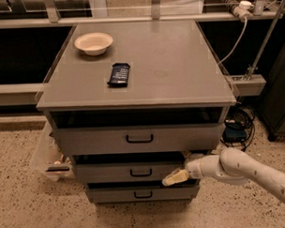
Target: Open middle drawer
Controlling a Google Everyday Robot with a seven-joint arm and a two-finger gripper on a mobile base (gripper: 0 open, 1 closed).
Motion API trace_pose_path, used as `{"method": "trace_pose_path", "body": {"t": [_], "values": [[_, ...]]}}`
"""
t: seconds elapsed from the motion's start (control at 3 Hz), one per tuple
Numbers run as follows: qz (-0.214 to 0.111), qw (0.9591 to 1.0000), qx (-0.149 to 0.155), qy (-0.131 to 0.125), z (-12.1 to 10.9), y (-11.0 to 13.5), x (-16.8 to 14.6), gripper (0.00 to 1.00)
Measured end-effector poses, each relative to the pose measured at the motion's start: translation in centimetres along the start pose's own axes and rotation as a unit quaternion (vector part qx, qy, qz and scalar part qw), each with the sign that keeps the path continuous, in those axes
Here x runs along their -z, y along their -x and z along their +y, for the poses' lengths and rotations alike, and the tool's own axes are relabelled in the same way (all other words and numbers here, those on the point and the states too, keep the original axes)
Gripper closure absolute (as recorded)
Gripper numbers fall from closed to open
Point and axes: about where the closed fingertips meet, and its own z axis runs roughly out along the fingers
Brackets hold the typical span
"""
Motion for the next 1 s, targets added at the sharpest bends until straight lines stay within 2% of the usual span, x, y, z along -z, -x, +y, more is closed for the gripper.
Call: {"method": "trace_pose_path", "body": {"t": [0.33,1.0], "values": [[-0.004,1.0,0.002,-0.005,-0.8,0.5,0.0,0.0],[0.028,0.9993,-0.022,-0.008,-1.3,-2.4,-1.7,0.0]]}}
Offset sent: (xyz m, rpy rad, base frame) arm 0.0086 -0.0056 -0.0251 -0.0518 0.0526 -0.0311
